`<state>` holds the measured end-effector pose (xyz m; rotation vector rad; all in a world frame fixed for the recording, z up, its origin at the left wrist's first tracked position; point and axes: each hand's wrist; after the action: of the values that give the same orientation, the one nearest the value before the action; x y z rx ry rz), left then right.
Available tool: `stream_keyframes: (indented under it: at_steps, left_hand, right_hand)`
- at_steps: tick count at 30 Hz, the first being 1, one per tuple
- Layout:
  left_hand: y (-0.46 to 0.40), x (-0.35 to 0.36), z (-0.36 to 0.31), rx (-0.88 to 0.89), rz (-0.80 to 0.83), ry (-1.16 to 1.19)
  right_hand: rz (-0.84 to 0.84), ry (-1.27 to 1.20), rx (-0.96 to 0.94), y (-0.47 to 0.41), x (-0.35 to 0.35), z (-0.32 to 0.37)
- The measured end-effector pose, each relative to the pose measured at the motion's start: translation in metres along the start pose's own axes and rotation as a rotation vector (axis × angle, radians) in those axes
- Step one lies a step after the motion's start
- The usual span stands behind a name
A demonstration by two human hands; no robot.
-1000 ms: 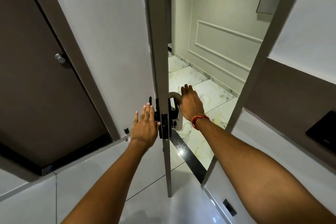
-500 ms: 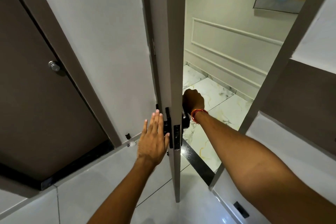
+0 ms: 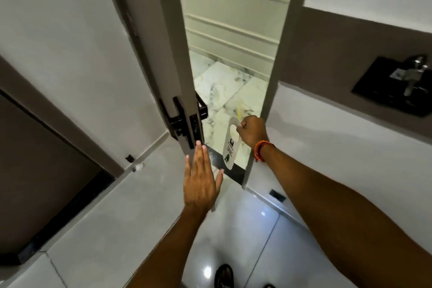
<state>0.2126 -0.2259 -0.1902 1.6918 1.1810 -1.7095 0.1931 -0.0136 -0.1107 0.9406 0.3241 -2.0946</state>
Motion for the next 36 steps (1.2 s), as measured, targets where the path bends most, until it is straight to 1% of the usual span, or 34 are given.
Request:
stream_keyframes:
  at_steps: [2,4,5,8,11,13,14,17,18,20,21,23,25,28,29,30,32,33,36]
  left_hand:
    - [0.014,0.017,-0.027,0.086,0.061,0.062]
    - [0.026,0.033,-0.065,0.207,0.144,0.083]
    - [0.03,0.039,-0.083,0.238,0.199,0.083]
    - [0.04,0.046,-0.142,0.24,0.358,0.177]
    - [0.05,0.045,-0.196,0.348,0.428,0.222]
    - [0.061,0.037,-0.242,0.353,0.498,0.372]
    - [0.066,0.034,-0.263,0.329,0.552,0.465]
    - [0.091,0.027,-0.34,0.251,0.688,0.71]
    - [0.102,0.026,-0.364,0.232,0.734,0.782]
    - [0.125,0.029,-0.407,0.199,0.852,0.909]
    - [0.148,0.031,-0.446,0.212,0.93,0.959]
    - [0.174,0.033,-0.489,0.208,1.057,1.014]
    - [0.2,0.038,-0.531,0.235,1.136,1.028]
    - [0.252,0.045,-0.608,0.305,1.218,1.0]
    - [0.263,0.048,-0.622,0.322,1.229,0.993]
    - [0.287,0.053,-0.654,0.372,1.256,0.97]
    - [0.298,0.058,-0.673,0.441,1.247,0.917]
    - [0.314,0.066,-0.695,0.481,1.27,0.876]
    - [0.337,0.079,-0.742,0.54,1.266,0.771]
  right_hand:
    - [-0.024,-0.087,0.085,0.019,-0.013,-0.025]
    - [-0.08,-0.204,0.195,0.039,-0.03,-0.052]
    - [-0.09,-0.264,0.259,0.047,-0.038,-0.065]
    - [-0.143,-0.426,0.439,0.076,-0.074,-0.111]
    - [-0.234,-0.635,0.572,0.106,-0.121,-0.164]
    - [-0.315,-0.775,0.628,0.13,-0.155,-0.21]
    - [-0.349,-0.794,0.645,0.144,-0.17,-0.233]
    - [-0.444,-0.712,0.72,0.201,-0.216,-0.312]
    - [-0.441,-0.689,0.754,0.223,-0.229,-0.339]
    - [-0.365,-0.678,0.802,0.267,-0.249,-0.388]
    - [-0.333,-0.696,0.819,0.3,-0.269,-0.423]
    - [-0.271,-0.737,0.836,0.339,-0.287,-0.458]
    - [-0.294,-0.759,0.86,0.371,-0.305,-0.488]
    - [-0.426,-0.767,0.938,0.428,-0.342,-0.549]
    - [-0.474,-0.763,0.97,0.44,-0.348,-0.563]
    - [-0.546,-0.77,1.029,0.465,-0.363,-0.591]
    - [-0.597,-0.795,1.066,0.481,-0.369,-0.611]
    - [-0.623,-0.785,1.082,0.498,-0.377,-0.633]
    - [-0.665,-0.676,1.099,0.517,-0.392,-0.68]
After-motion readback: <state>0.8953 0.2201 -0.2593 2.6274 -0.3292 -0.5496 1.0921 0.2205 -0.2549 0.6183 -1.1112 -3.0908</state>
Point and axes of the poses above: each hand's wrist, its own y-axis away from the middle knuckle, its own x-axis out of the palm, z = x × y, and after that the axes turned 3 degrees about -z, right-handed
